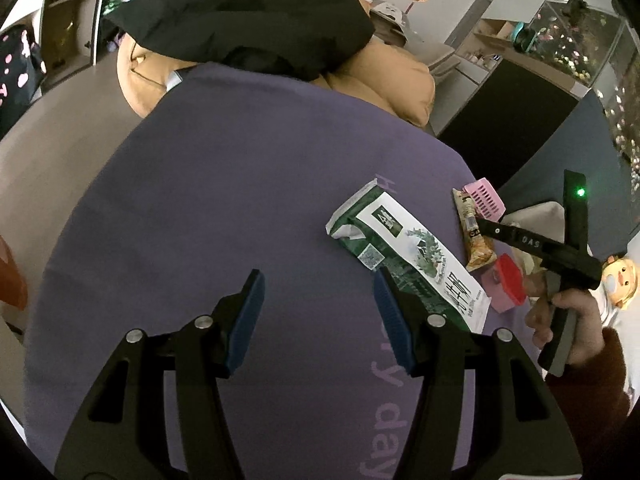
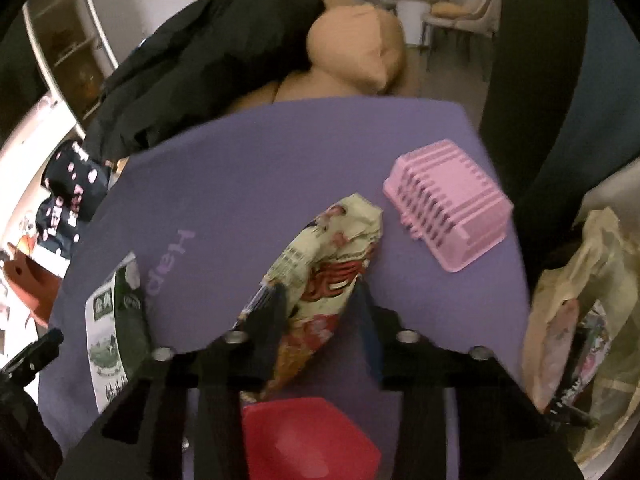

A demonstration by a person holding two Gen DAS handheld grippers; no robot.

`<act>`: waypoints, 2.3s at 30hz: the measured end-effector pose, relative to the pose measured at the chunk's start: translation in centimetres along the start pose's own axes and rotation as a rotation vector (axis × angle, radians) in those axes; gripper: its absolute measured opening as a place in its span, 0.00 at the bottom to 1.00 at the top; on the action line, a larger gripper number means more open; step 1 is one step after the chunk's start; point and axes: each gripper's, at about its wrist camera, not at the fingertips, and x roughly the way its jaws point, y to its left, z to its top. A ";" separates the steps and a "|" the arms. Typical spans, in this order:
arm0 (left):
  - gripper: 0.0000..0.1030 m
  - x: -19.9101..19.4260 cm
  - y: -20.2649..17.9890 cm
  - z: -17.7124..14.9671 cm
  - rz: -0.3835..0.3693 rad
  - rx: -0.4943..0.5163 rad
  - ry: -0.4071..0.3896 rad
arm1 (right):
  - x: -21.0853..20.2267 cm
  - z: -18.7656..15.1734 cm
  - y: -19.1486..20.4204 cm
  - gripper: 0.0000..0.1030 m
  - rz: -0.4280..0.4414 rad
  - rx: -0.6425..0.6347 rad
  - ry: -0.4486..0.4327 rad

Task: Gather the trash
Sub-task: 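Grasp the white milk carton with the left tool while the right tool grasps the cream snack wrapper, then carry the milk carton and cream snack wrapper over the yellow bag and release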

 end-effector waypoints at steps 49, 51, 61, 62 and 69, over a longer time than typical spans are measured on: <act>0.45 8.3 -11.1 1.9 0.016 0.268 0.164 | -12.3 -14.1 -4.3 0.20 -0.067 -0.025 -0.245; 0.45 8.1 -11.0 1.8 0.009 0.266 0.167 | -12.2 -14.2 -4.0 0.20 -0.063 -0.033 -0.240; 0.44 6.6 -11.2 1.2 -0.046 0.262 0.165 | -11.9 -14.2 -3.3 0.20 -0.060 -0.055 -0.230; 0.44 6.4 -11.3 1.2 -0.047 0.263 0.159 | -11.9 -14.3 -3.2 0.20 -0.059 -0.056 -0.230; 0.44 4.5 -11.8 1.0 -0.054 0.256 0.109 | -12.3 -14.4 -3.0 0.20 -0.044 -0.070 -0.250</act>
